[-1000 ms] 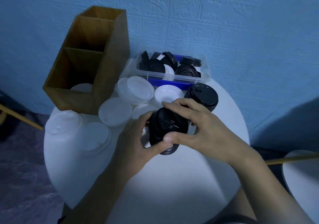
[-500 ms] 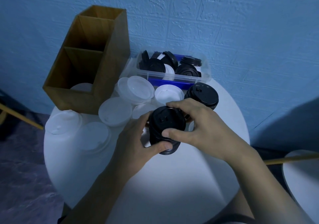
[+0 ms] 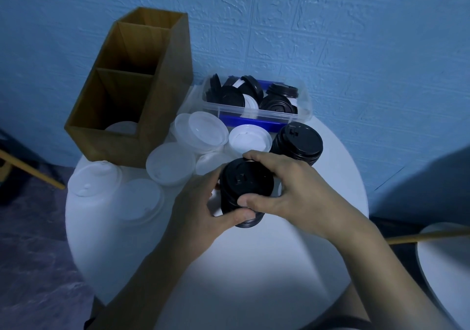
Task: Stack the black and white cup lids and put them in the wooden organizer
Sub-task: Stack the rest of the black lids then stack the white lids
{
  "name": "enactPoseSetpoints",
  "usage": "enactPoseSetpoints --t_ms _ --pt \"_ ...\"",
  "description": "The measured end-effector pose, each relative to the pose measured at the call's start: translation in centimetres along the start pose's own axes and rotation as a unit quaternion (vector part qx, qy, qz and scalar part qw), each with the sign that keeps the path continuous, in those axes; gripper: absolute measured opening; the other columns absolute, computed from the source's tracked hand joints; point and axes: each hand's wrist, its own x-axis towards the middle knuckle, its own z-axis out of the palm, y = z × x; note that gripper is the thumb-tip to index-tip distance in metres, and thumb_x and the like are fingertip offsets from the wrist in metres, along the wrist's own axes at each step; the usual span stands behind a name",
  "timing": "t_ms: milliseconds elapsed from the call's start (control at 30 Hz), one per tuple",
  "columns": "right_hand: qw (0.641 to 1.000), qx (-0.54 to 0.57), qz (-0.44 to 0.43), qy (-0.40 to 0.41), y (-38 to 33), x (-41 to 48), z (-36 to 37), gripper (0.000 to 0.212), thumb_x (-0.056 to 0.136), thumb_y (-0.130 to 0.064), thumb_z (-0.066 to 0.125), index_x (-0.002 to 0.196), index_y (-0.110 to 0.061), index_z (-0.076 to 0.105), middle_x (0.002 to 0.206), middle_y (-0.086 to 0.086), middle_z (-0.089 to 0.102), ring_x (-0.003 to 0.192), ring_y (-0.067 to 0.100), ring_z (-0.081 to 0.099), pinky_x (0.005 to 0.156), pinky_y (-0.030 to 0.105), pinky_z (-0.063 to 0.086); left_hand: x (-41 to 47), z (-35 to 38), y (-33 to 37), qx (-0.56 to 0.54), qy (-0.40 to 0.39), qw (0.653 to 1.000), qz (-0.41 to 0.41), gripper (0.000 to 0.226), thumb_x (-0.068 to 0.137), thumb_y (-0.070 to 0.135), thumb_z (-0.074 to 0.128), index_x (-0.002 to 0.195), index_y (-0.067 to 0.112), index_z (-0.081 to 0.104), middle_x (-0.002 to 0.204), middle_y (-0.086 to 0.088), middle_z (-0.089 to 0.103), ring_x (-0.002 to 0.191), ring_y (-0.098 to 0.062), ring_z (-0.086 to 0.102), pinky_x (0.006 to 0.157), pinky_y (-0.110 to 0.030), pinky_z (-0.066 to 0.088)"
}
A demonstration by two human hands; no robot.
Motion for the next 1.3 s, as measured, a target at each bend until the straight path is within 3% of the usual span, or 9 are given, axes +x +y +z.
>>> enactPoseSetpoints --t_ms 133,467,567,633,733,867,1033,1200,1300 --pt "0.999 0.047 0.013 0.016 0.6 0.0 0.5 0.075 0.067 -0.07 0.071 0.132 -0.036 0.058 0.117 -0.017 0.067 0.11 0.004 0.062 0.097 0.036 0.051 0.0 0.0 0.1 0.007 -0.006 1.0 0.017 0.094 0.067 0.071 0.07 0.148 0.055 0.026 0.12 0.047 0.05 0.111 0.011 0.053 0.085 -0.006 0.046" --pt "0.996 0.084 0.025 0.012 1.8 0.1 1.2 0.085 0.063 -0.074 0.071 0.138 -0.037 0.054 0.126 -0.019 0.065 0.119 0.003 0.061 0.104 0.038 0.049 0.0 0.3 -0.9 0.013 0.003 0.999 0.039 0.083 0.069 0.071 0.07 0.142 0.049 0.039 0.122 0.044 0.052 0.114 0.006 0.058 0.09 -0.028 0.058" --pt "0.992 0.119 0.031 0.002 2.1 0.1 1.0 0.086 0.062 -0.068 0.076 0.139 -0.038 0.055 0.129 -0.019 0.065 0.122 0.002 0.059 0.108 0.037 0.048 -0.3 0.4 -1.2 -0.002 -0.01 1.0 0.03 0.076 0.078 0.063 0.063 0.146 0.049 0.033 0.129 0.035 0.054 0.121 -0.003 0.058 0.093 -0.038 0.058" --pt "0.989 0.146 0.035 -0.013 2.5 -0.1 0.8 0.083 0.063 -0.061 0.082 0.139 -0.041 0.055 0.13 -0.022 0.064 0.123 -0.002 0.058 0.111 0.036 0.046 -0.4 0.6 -1.2 -0.018 -0.007 0.999 0.035 0.061 0.093 0.063 0.046 0.15 0.043 0.034 0.133 0.023 0.058 0.123 -0.01 0.058 0.095 -0.045 0.056" --pt "0.982 0.182 0.04 -0.04 2.9 -0.4 0.5 0.073 0.075 -0.034 0.088 0.139 -0.041 0.052 0.13 -0.023 0.065 0.124 -0.005 0.057 0.113 0.032 0.043 -0.5 0.6 -1.0 -0.025 0.0 0.999 0.029 0.056 0.101 0.063 0.028 0.151 0.038 0.038 0.136 0.02 0.058 0.124 -0.014 0.057 0.098 -0.048 0.053" --pt "0.975 0.214 0.034 -0.043 3.1 -0.4 0.3 0.068 0.08 -0.018 0.085 0.138 -0.032 0.054 0.126 -0.016 0.069 0.122 0.0 0.06 0.11 0.024 0.044 -0.4 0.6 -1.0 -0.044 -0.015 0.999 0.024 0.052 0.102 0.051 0.033 0.153 0.043 0.034 0.143 0.03 0.05 0.132 -0.011 0.052 0.105 -0.047 0.05" --pt "0.977 0.207 0.03 -0.037 3.3 -0.2 0.5 0.067 0.078 -0.023 0.086 0.134 -0.04 0.054 0.125 -0.018 0.069 0.122 -0.002 0.06 0.11 0.024 0.044 -0.5 0.4 -1.0 -0.055 -0.023 0.998 0.022 0.052 0.103 0.047 0.036 0.15 0.027 0.043 0.138 0.008 0.059 0.126 -0.024 0.057 0.099 -0.05 0.05" --pt "0.979 0.197 0.03 -0.031 3.1 -0.2 0.5 0.063 0.079 -0.019 0.086 0.128 -0.045 0.054 0.124 -0.018 0.069 0.122 -0.002 0.06 0.109 0.025 0.044 -0.5 0.5 -1.0 -0.046 -0.02 0.999 0.016 0.054 0.103 0.051 0.034 0.151 0.027 0.04 0.14 0.013 0.056 0.129 -0.02 0.055 0.101 -0.049 0.05" --pt "0.98 0.198 0.028 -0.021 2.8 0.1 0.7 0.061 0.08 -0.022 0.085 0.122 -0.052 0.054 0.124 -0.019 0.069 0.121 -0.002 0.06 0.109 0.025 0.045 -0.5 0.6 -1.1 -0.045 -0.018 0.999 0.013 0.067 0.096 0.066 0.044 0.154 0.036 0.033 0.142 0.019 0.053 0.131 -0.017 0.053 0.1 -0.05 0.052"
